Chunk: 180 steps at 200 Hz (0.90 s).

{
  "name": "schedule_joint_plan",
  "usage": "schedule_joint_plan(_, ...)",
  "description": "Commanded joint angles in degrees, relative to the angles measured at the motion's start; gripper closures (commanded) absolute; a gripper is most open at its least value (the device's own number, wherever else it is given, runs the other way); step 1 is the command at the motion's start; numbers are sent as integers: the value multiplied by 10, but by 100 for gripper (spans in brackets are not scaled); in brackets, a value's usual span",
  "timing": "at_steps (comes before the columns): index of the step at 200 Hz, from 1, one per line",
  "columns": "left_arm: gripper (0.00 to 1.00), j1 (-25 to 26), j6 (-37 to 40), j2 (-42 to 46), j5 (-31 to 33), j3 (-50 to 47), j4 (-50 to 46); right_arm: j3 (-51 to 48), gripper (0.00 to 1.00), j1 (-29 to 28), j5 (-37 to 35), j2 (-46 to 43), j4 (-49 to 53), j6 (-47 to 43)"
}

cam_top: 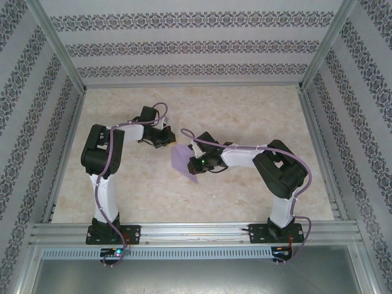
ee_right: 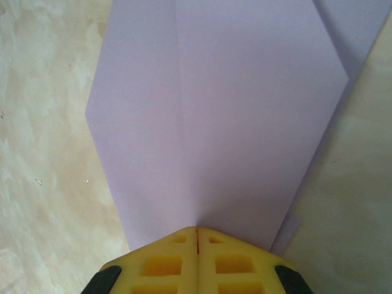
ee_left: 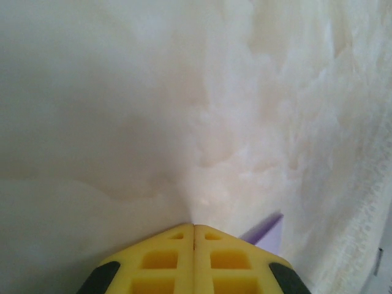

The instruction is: Fold a paper plane with a square sheet of paper (fold left side to right side)

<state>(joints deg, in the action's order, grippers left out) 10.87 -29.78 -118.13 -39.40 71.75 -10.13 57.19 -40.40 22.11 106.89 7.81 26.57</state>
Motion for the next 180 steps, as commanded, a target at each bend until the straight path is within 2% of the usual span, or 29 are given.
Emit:
schedule_joint_plan(1, 100, -23, 22, 50, 63, -17, -3, -50, 100, -2, -65, 40, 128, -4)
schedule_joint_plan(21, 100, -22, 22, 115, 57, -55, 0, -53, 100, 0, -66, 37, 123, -2)
schedule_joint_plan(42, 100, -18, 10, 163, 21, -101, 13, -54, 100, 3, -63, 38, 120, -2)
schedule_joint_plan(69, 100, 14, -21, 194, -17, -159, 54, -54, 100, 6, -63, 38, 119, -1)
schedule_joint_plan(118, 100, 104, -55, 150, -43, -169, 108, -55, 100, 5, -61, 39, 119, -3)
schedule_joint_plan(180, 100, 117, -48, 88, -5, -156, 101, -53, 100, 6, -51, 36, 116, -2)
